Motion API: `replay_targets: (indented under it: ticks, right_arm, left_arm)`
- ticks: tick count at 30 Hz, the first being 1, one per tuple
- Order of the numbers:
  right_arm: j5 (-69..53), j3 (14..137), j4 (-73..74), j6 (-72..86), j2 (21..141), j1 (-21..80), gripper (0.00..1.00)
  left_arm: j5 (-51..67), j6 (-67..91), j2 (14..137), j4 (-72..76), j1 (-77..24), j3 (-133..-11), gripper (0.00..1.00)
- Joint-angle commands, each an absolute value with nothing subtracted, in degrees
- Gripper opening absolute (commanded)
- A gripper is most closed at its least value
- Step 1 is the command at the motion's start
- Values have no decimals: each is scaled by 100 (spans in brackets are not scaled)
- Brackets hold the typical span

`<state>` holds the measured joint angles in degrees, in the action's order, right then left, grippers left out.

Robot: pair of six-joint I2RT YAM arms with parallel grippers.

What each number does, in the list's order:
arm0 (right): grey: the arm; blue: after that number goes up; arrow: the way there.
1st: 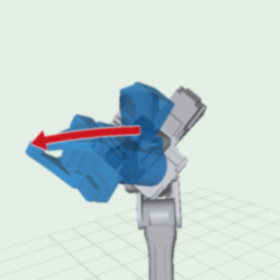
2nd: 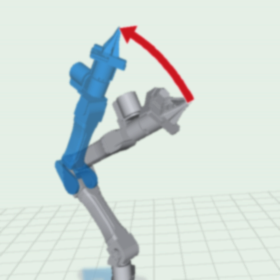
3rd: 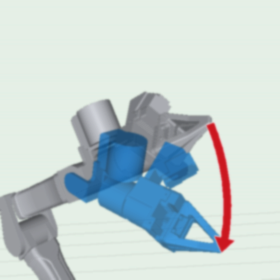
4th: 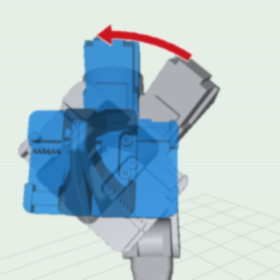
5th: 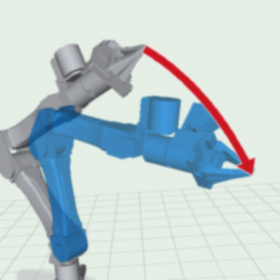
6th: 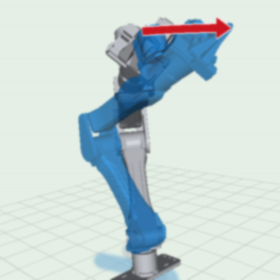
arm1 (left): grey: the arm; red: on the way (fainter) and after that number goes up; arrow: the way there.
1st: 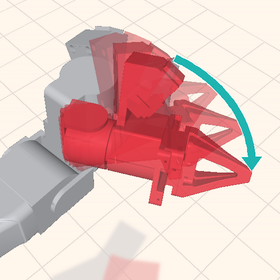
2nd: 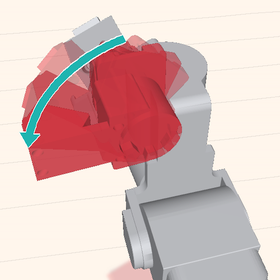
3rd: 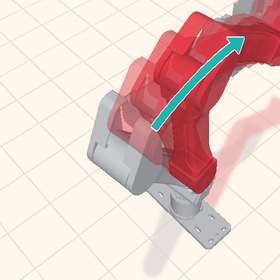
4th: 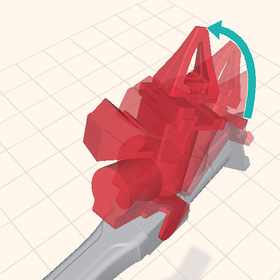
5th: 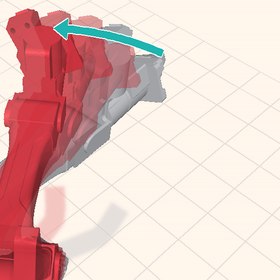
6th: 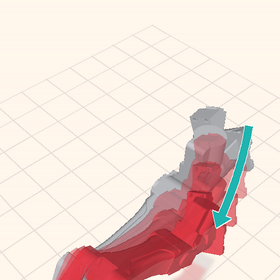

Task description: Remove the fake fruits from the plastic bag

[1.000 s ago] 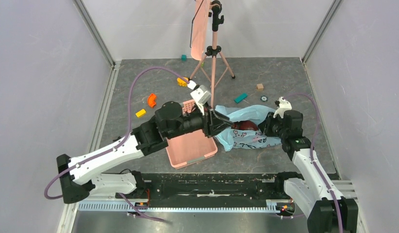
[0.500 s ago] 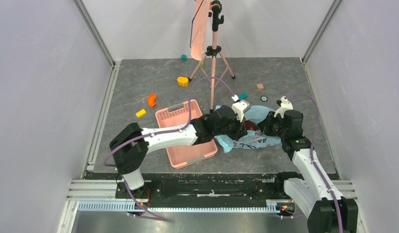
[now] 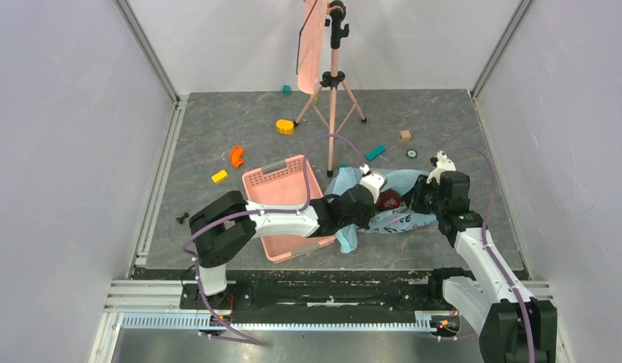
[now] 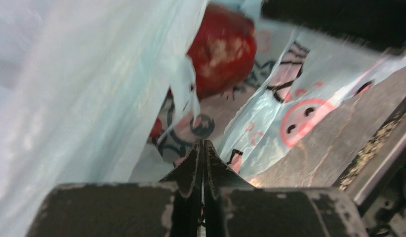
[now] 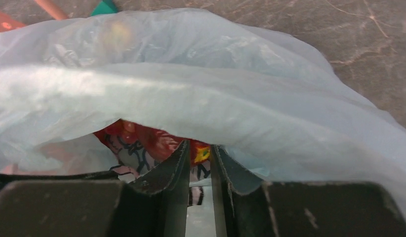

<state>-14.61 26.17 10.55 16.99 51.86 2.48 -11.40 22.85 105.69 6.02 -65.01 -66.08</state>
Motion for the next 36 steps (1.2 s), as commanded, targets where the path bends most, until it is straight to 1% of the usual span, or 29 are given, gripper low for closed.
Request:
replay_targets:
  ticks: [1, 5, 6, 8, 9, 12, 16, 19, 25, 30, 34, 36]
  right_arm:
    - [-745, 2619, 1336, 1721, 5238, 239, 24]
    - [-312, 2672, 1655, 1709, 5209, 237, 28]
    - [-326, 2688, 1686, 1689, 5196, 239, 30]
    - [-719, 2687, 1545, 1545, 5095, 239, 34]
    - [-1074, 2645, 1405, 1478, 5017, 245, 38]
    - [-1941, 2476, 897, 1495, 4855, 260, 55]
    - [-2154, 2459, 671, 1356, 4833, 374, 72]
    - [-2069, 2543, 616, 1134, 4903, 509, 80]
    - [-1802, 2823, 614, 830, 5579, 932, 87]
    - [-1094, 3094, 553, 737, 6205, 1422, 94]
    - [-621, 3253, 423, 764, 6659, 1631, 99]
    - [-482, 3292, 336, 767, 6872, 1665, 99]
  left_arm:
    - [-1438, 2394, 10879, 974, -6683, -6210, 2]
    - [-1450, 2648, 11071, 1114, -6822, -6025, 2]
    - [-1457, 2671, 11091, 1144, -6843, -5999, 2]
    - [-1459, 2705, 11110, 1176, -6848, -5960, 2]
    - [-1464, 2703, 11095, 1186, -6855, -5950, 2]
    - [-1468, 2699, 11076, 1212, -6850, -5955, 2]
    - [-1456, 2689, 11095, 1221, -6853, -5977, 2]
    - [-1403, 2683, 11100, 1286, -6853, -5951, 2]
    - [-1281, 2663, 11102, 1363, -6850, -5941, 2]
    - [-1237, 2615, 11076, 1385, -6848, -5926, 2]
    - [-1205, 2584, 11052, 1388, -6849, -5915, 2]
    - [-1196, 2578, 11036, 1394, -6852, -5899, 2]
